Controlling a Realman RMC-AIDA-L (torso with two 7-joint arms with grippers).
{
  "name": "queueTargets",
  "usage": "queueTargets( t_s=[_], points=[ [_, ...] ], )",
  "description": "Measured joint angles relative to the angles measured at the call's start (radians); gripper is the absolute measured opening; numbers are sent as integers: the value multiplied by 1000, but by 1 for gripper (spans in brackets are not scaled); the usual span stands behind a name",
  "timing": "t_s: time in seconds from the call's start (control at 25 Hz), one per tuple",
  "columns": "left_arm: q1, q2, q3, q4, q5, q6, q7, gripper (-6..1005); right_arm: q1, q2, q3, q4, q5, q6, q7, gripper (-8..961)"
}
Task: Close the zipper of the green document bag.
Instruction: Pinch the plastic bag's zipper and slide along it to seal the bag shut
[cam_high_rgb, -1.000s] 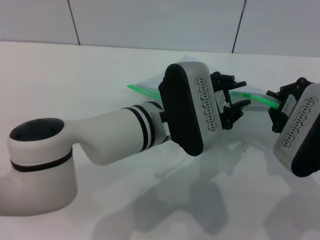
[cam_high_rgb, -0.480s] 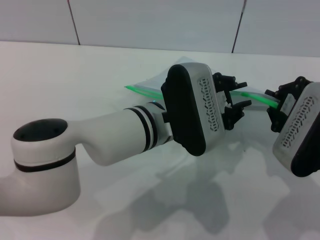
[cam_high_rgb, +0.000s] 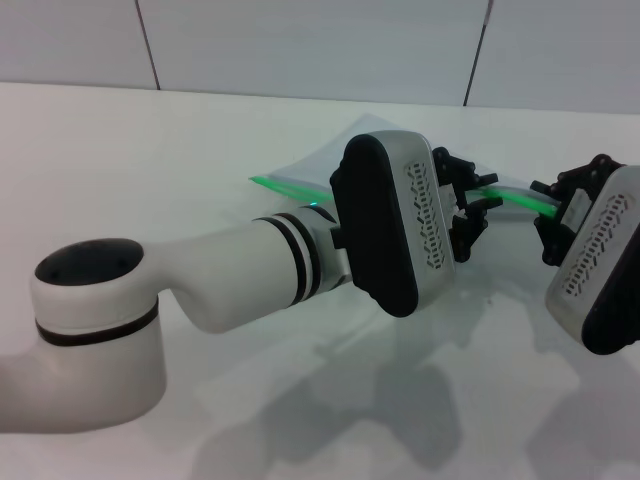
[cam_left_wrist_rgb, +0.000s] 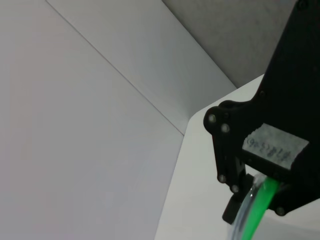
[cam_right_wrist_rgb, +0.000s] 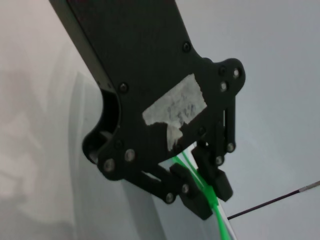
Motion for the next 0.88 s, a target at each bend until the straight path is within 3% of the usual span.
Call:
queueTargets(
  t_s=[0.36,0.88],
  points=[
    [6,-8,-4,2,8,2,2,132,1,0,2,5,0,0,0,75],
    [11,-11,1,-1,10,2,2,101,3,0,1,12,-1,0,0,78]
  ],
)
